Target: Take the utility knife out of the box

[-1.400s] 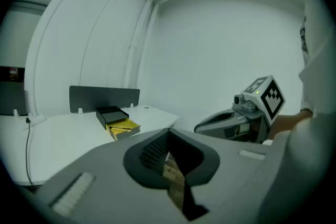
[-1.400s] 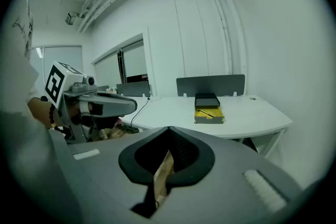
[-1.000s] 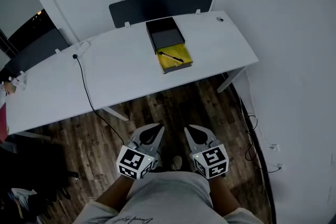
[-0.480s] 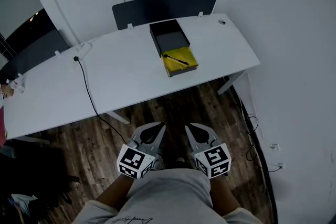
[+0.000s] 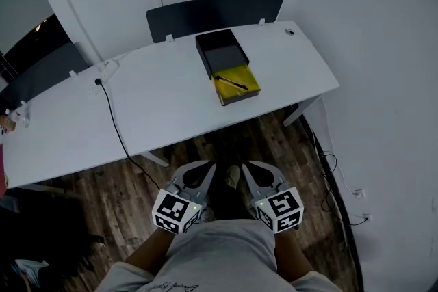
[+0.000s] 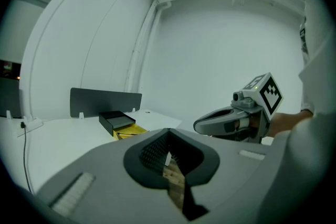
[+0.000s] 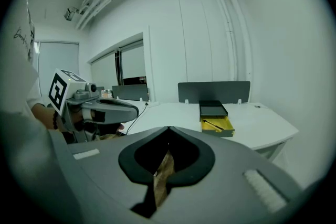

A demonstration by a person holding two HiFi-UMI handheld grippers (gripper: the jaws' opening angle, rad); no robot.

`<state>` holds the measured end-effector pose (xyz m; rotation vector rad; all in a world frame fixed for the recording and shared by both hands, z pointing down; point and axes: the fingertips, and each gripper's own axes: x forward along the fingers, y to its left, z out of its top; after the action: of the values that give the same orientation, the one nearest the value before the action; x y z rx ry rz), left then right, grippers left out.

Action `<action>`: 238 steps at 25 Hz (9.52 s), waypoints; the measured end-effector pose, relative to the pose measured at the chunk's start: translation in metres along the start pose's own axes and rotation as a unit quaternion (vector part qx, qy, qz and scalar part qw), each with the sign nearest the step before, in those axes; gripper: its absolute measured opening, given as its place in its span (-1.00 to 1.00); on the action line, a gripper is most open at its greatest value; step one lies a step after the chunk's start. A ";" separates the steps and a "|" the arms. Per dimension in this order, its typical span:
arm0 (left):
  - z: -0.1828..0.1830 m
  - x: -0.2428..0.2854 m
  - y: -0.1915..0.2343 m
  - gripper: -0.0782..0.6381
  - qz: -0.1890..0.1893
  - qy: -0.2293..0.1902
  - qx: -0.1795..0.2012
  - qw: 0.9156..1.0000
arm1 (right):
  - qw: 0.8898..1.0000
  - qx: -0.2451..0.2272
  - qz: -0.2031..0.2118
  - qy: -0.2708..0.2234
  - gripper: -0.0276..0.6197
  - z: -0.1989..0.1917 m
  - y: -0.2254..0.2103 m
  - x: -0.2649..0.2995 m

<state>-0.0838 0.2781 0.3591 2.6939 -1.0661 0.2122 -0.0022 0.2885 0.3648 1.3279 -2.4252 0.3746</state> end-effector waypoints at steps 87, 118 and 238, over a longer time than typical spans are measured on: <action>0.015 0.312 0.254 -0.78 0.077 0.083 -0.062 0.992 | 0.987 -0.025 0.083 0.133 -0.87 0.045 -0.290 0.310; -0.038 0.316 0.274 -0.78 0.081 0.116 -0.097 0.985 | 0.937 -0.145 0.138 0.287 -0.58 -0.050 -0.274 0.371; 0.087 0.263 0.239 -0.78 0.085 0.037 -0.003 0.996 | 0.990 -0.038 0.106 0.081 -0.51 0.115 -0.236 0.264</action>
<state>-0.0536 -0.0867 0.3722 2.5689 -1.2719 0.3347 0.0460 -0.0796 0.3872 0.9707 -2.4221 0.4224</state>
